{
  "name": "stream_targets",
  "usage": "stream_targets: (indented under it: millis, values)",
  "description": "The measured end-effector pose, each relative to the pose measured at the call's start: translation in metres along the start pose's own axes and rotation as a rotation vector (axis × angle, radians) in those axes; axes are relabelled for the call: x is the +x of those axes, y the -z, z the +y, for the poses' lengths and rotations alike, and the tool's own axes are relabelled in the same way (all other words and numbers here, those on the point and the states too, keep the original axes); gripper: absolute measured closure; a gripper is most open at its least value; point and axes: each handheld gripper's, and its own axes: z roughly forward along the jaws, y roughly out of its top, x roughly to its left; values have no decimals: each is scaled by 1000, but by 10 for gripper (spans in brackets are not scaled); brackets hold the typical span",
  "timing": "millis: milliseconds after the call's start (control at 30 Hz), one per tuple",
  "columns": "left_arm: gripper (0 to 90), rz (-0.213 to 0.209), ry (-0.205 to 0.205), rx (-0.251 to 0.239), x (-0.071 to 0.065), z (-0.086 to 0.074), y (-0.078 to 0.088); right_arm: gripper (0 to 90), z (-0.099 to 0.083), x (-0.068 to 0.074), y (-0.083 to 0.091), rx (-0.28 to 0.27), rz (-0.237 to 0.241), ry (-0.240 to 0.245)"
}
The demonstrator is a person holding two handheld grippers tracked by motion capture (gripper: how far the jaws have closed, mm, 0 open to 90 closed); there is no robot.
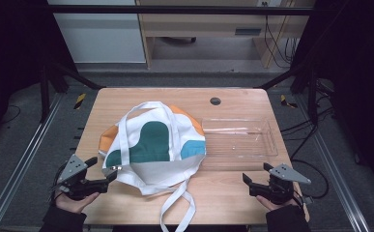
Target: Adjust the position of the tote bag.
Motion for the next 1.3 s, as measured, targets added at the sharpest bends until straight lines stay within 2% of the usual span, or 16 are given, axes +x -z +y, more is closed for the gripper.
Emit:
stream_targets:
  millis: [67,200,467,667,867,1033,1300]
  values:
    - [109,1,-11,19,-1,-1,-1,157,0,0,0,7,3,7]
    - [153,0,-7,35,-1,-4,-2,199,0,2,0,9,15,14]
    - [269,7,3,45,1,-8,-4,300,1,11,-3,21,48,43]
    - [354,21,7,30,1,-8,-3,382,4,18,-6,30,73,54]
    - [436,30,9,15,2,-9,-3,425,8,28,-11,33,102,72]
    - [483,34,8,20,2,-9,-5,433,12,34,-13,24,119,77]
    - [609,41,1,25,2,-9,-5,513,19,48,-19,5,150,94]
